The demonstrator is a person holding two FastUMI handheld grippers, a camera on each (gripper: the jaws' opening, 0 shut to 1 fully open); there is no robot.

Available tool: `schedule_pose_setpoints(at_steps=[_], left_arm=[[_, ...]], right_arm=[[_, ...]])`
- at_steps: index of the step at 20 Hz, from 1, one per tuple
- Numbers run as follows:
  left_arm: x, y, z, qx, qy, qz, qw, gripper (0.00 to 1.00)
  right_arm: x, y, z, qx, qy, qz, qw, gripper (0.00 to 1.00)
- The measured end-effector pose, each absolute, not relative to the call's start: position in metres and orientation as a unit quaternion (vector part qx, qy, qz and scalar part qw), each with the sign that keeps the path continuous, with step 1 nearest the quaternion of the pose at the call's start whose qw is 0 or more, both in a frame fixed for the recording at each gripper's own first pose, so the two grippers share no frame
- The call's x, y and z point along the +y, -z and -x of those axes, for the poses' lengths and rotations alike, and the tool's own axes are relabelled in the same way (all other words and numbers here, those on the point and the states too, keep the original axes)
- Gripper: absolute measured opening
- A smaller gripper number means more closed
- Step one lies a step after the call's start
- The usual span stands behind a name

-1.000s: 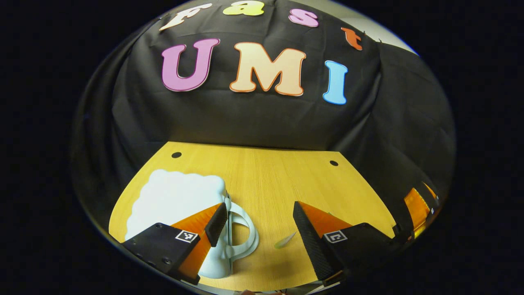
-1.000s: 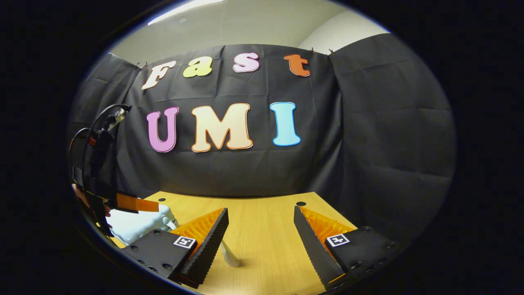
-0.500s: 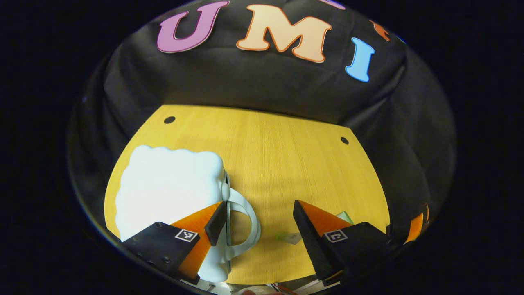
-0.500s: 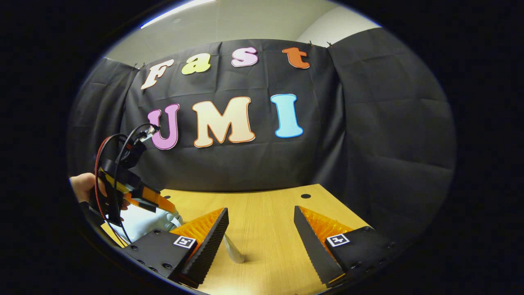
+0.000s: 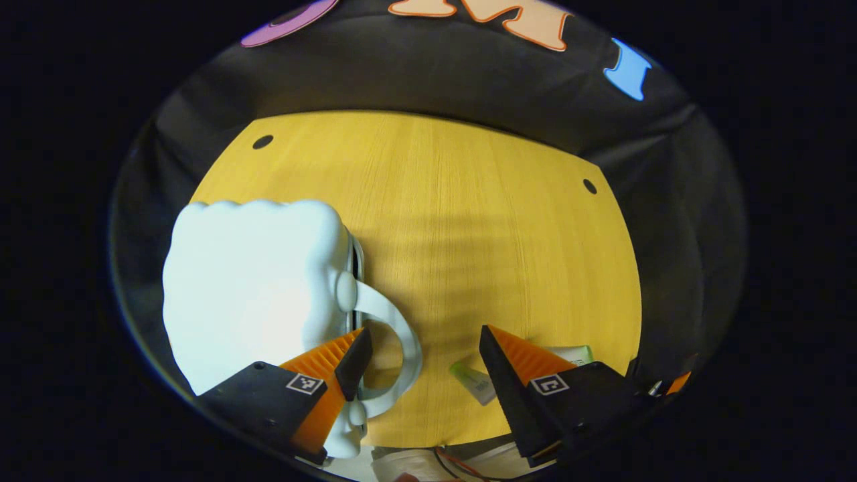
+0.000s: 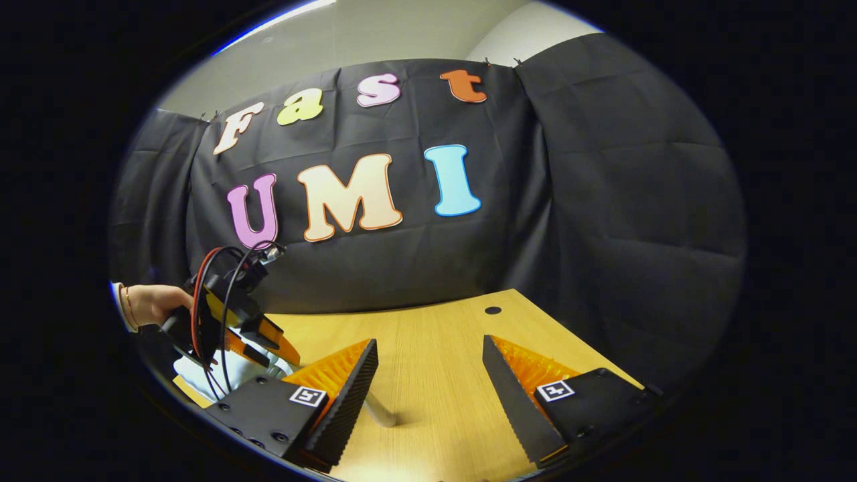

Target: First open the suitcase, pack the skin care products into it, and then close the suitcase.

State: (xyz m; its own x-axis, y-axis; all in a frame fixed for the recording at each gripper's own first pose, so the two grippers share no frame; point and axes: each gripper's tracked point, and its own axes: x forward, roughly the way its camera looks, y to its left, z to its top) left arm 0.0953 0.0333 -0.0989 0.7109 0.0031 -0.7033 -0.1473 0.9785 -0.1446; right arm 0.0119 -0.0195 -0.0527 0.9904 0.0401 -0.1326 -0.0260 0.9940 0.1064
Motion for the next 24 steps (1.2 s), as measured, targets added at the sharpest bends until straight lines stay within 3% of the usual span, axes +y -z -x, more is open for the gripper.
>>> schedule_pose_setpoints(at_steps=[4,15,16,17,20,24], left_arm=[[0.037,0.12,-0.103,0.414,-0.061,0.124,0.9,0.94],[0.045,0.151,-0.117,0.452,-0.084,0.086,0.884,0.65],[0.047,0.153,-0.118,0.455,-0.084,0.081,0.883,0.58],[0.048,0.157,-0.119,0.459,-0.082,0.08,0.881,0.58],[0.052,0.171,-0.117,0.473,-0.083,0.088,0.872,0.33],[0.051,0.172,-0.119,0.473,-0.069,0.086,0.874,0.25]], right_arm=[[-0.027,0.059,-0.012,0.073,-0.011,-0.047,0.996,0.98],[-0.037,0.068,-0.01,0.086,-0.012,-0.053,0.995,0.98],[-0.038,0.068,-0.01,0.087,-0.012,-0.054,0.995,0.98],[-0.038,0.069,-0.01,0.088,-0.012,-0.054,0.995,0.98],[-0.042,0.071,-0.009,0.09,-0.01,-0.052,0.995,0.98],[-0.043,0.074,-0.011,0.095,-0.01,-0.055,0.994,0.98]])
